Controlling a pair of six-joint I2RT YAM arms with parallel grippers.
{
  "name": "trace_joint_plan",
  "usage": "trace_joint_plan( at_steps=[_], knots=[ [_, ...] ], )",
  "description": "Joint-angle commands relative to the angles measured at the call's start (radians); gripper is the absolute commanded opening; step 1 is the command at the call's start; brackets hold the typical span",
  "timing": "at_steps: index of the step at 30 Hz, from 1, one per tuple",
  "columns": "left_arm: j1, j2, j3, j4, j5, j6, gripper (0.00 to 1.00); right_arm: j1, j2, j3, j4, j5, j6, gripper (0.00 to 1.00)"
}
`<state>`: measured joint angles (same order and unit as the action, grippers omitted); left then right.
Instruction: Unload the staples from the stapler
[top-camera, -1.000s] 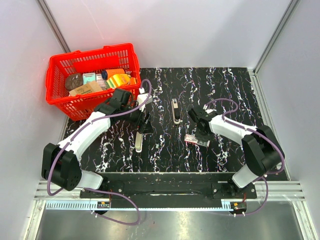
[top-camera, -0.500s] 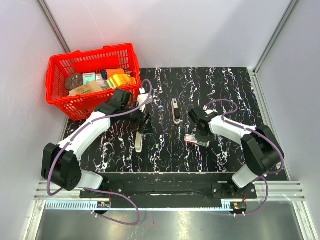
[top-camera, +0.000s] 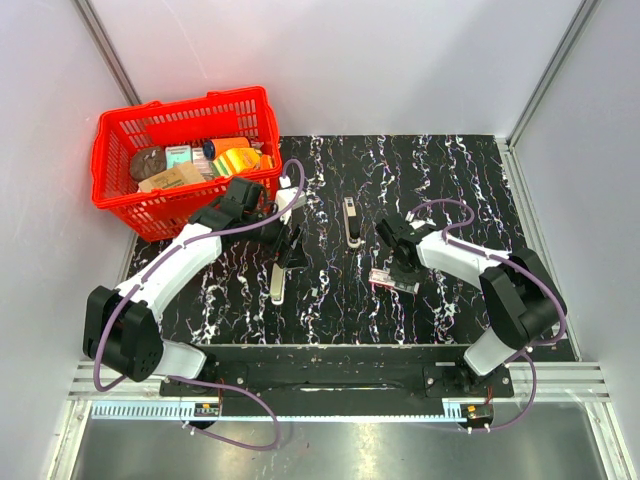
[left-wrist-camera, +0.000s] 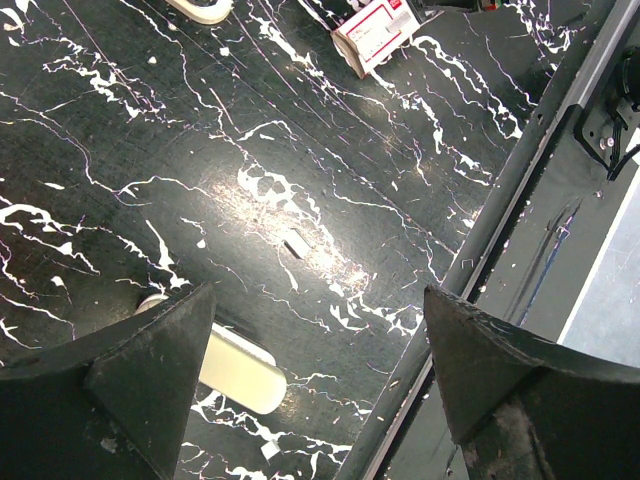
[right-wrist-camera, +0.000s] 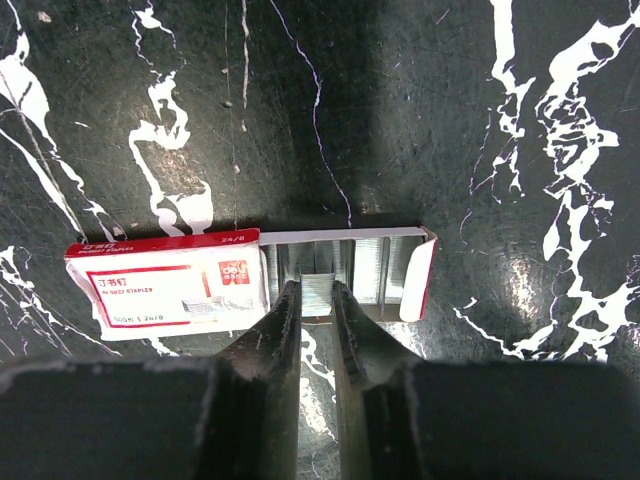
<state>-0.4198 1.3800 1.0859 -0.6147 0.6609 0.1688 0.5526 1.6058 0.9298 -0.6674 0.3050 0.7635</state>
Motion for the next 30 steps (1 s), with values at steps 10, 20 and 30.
trace_joint_plan(
  at_steps=[10,20,30],
  knots=[
    [-0.010,-0.019,0.005,0.023,0.002,0.009,0.90,-0.006,0.005,0.004,0.023,0.011,-0.006,0.18],
    [-0.016,-0.018,0.011,0.010,0.009,0.015,0.90,-0.008,-0.029,0.009,0.015,0.003,-0.013,0.38],
    [-0.020,-0.010,0.016,0.000,0.011,0.020,0.90,-0.006,-0.070,0.030,0.012,-0.021,-0.033,0.36]
  ],
)
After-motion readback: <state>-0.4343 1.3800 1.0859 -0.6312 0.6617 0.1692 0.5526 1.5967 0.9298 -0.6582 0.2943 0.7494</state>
